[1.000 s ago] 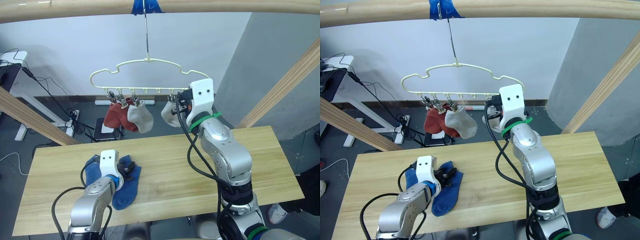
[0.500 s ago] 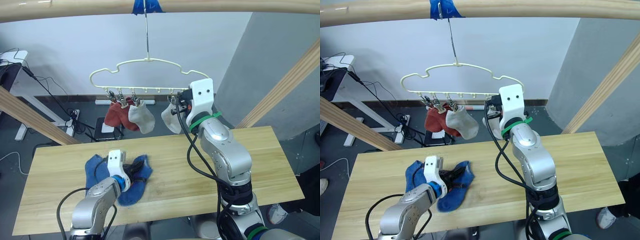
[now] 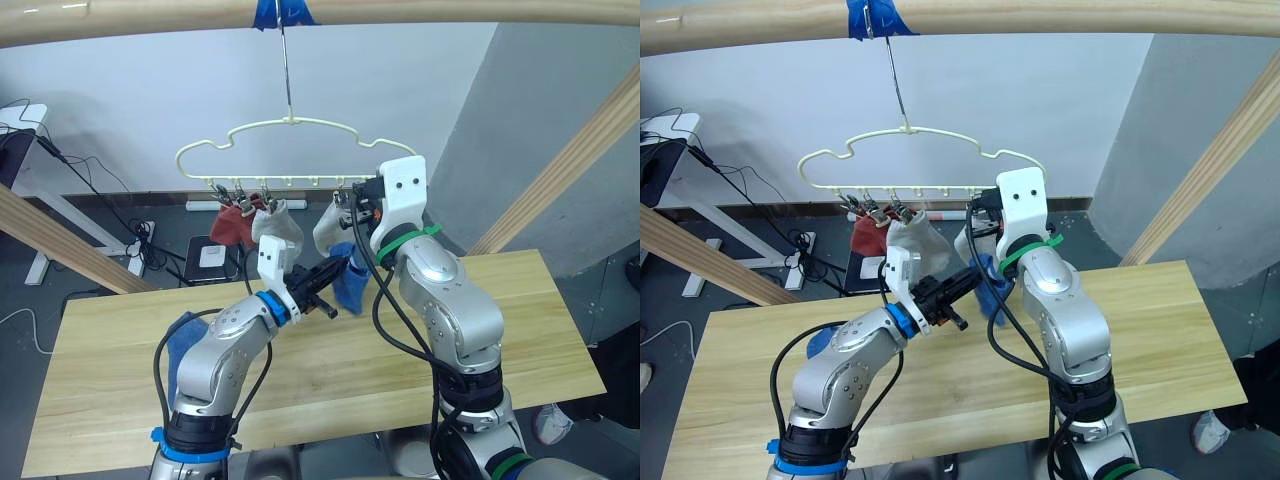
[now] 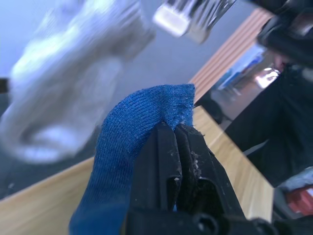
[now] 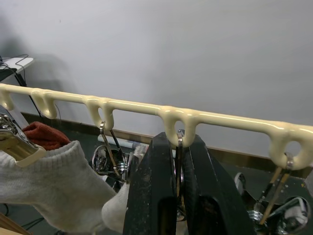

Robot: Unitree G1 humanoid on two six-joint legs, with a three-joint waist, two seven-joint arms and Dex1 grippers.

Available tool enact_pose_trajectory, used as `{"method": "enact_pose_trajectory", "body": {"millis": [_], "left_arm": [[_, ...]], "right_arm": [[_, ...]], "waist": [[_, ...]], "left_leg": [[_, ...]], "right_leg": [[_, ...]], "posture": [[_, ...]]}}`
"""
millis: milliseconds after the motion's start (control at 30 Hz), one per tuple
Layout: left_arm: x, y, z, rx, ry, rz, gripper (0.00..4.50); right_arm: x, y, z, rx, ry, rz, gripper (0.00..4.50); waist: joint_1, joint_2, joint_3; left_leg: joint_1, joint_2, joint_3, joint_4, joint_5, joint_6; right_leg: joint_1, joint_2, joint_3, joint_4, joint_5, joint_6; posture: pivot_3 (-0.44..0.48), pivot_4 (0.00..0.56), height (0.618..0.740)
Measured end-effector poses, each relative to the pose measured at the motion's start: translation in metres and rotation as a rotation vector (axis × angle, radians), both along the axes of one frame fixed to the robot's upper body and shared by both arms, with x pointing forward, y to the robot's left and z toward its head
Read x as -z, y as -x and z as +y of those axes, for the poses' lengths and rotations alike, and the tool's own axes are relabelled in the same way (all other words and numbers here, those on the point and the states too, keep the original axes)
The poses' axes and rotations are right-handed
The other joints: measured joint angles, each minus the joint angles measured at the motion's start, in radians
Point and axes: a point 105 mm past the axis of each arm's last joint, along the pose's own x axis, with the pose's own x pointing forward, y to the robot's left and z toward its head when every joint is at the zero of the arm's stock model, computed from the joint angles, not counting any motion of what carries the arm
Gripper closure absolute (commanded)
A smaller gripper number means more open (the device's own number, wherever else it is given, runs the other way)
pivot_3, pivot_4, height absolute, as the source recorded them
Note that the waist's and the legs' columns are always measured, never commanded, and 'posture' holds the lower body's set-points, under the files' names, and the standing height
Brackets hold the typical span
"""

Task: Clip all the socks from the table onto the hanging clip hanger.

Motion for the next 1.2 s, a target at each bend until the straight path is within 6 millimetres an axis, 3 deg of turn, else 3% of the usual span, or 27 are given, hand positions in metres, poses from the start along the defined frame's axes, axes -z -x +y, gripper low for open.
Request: {"method": "enact_pose_trajectory", "body": {"millis": [533,1200], "left_arm": [[-0.015,-0.018,-0.02,0.013,0.094,-0.019,4.46],[-0.025,-0.023,-0.021,-0.023,0.181,-0.002,4.46]], "right_arm": [[0.001,0.001,0.0,-0.011,-0.024,0.023,4.5],[0.0,0.001,-0.001,-0.002,-0.017,0.02,4.5]], "waist": [[0.001,0.0,0.0],[0.0,0.0,0.0]], "left_leg": [[0.0,-0.001,0.0,0.0,0.0,0.0],[0.0,-0.001,0.001,0.0,0.0,0.0]], "right_leg": [[0.0,0.0,0.0,0.0,0.0,0.0],[0.0,0.0,0.0,-0.001,0.0,0.0]], "posture": [[-0.26,0.286,0.74],[-0.268,0.288,0.74]]}}
